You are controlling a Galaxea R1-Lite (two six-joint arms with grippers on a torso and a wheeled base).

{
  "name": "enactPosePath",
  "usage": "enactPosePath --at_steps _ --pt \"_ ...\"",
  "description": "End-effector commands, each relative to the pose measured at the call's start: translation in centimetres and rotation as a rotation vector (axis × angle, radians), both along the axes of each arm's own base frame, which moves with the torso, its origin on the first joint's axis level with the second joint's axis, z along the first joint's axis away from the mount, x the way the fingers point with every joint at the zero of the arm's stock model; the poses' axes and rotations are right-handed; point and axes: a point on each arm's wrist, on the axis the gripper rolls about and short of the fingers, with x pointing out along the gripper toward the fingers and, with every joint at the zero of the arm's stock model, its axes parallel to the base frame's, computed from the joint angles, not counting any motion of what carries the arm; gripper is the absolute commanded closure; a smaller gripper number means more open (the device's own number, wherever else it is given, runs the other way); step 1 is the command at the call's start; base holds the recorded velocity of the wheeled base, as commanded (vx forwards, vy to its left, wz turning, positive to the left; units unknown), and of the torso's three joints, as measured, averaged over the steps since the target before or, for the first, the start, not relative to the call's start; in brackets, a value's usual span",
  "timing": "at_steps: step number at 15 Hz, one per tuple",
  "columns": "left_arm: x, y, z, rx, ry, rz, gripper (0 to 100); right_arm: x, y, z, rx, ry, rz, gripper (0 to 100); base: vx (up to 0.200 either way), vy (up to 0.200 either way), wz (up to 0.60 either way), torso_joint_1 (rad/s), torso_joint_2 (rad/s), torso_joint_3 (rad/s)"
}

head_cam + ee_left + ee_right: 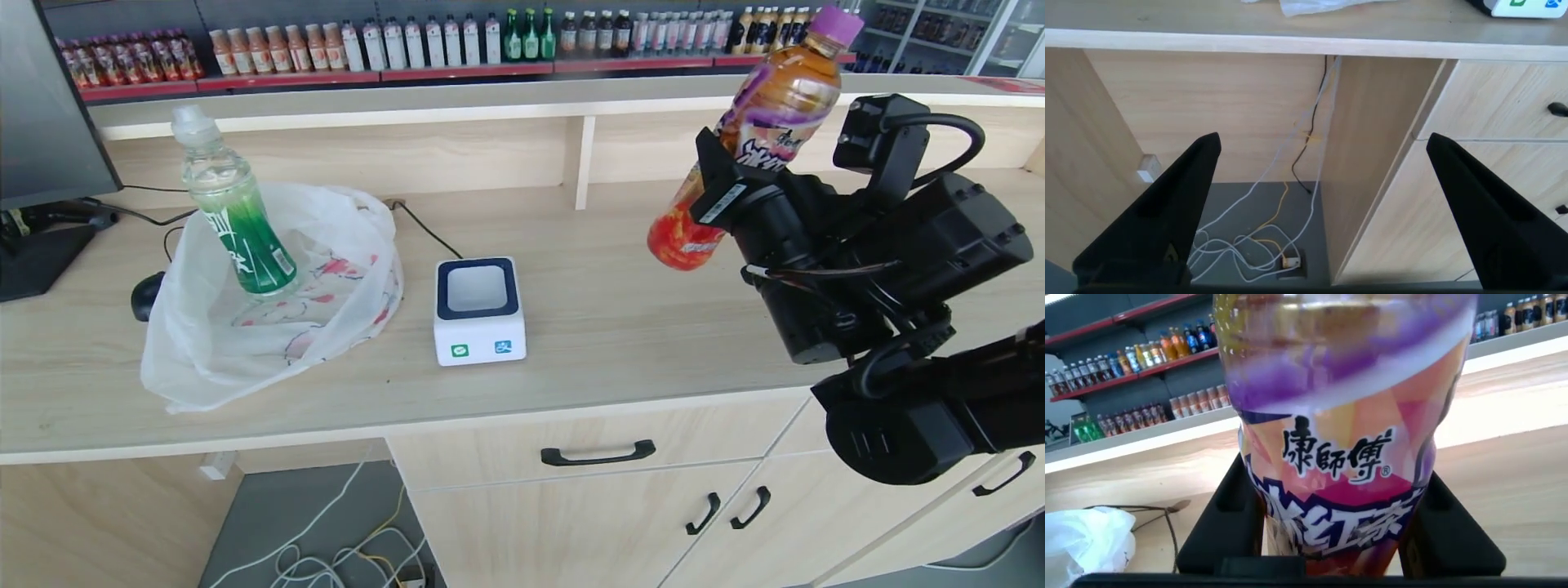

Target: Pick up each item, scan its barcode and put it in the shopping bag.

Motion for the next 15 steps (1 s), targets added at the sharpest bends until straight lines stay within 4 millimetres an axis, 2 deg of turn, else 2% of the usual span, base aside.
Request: enactPosePath --at_steps 1,9,15 --pt "-0.01 0.00 0.04 -0.001 -0.002 0.000 0 -0.23 -0.12 0.20 0.002 -0.003 -0.001 100 0.000 0.200 0.00 0.002 0.00 0.002" --pt "0.00 0.00 0.00 0.002 -0.001 -0.001 0 -0.34 -0.20 -0.08 -0.001 0.009 -0.005 100 0.000 0.200 0.00 0.004 0.00 0.002" --pt "0.00 0.00 0.00 0.003 -0.001 0.000 0 -0.40 -0.16 -0.03 -0.004 0.006 -0.001 100 0.000 0.000 0.00 0.000 0.00 0.000"
